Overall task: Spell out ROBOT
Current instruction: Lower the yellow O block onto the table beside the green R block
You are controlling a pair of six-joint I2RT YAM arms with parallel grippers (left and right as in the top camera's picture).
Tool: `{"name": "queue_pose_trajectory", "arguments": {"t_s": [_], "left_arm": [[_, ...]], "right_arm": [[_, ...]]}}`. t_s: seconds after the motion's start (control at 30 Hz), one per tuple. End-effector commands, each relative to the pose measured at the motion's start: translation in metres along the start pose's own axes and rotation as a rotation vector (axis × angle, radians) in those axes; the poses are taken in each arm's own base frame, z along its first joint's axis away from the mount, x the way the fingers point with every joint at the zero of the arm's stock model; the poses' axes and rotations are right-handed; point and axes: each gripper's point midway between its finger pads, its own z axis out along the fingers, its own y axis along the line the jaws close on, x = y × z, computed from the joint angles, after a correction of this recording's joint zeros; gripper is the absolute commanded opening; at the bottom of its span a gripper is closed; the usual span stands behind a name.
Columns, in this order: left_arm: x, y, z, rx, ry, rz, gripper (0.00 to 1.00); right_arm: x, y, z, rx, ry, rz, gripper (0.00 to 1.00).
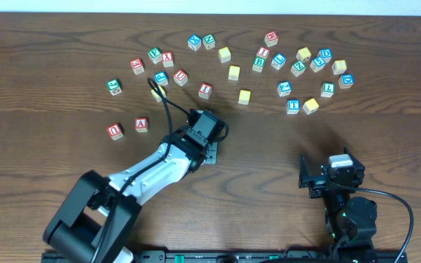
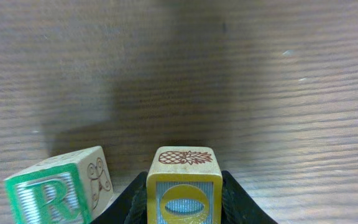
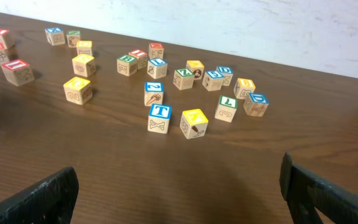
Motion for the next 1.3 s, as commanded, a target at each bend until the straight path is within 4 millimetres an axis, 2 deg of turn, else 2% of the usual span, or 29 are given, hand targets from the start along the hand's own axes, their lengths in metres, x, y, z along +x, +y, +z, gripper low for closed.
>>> {"name": "queue_pose_trajectory", "arguments": {"t_s": [0.0, 1.27], "left_arm": [[0.010, 0.008, 0.011, -0.039, 0.033, -0.008, 0.10], [0.003, 0.019, 0.012, -0.102, -0.010, -0.029, 0.10]], "right_arm": [[0.001, 0.000, 0.000, 0.001, 0.004, -0.010, 0.99], [0.001, -0.001, 0.000, 0.001, 0.004, -0.009, 0.99]]}}
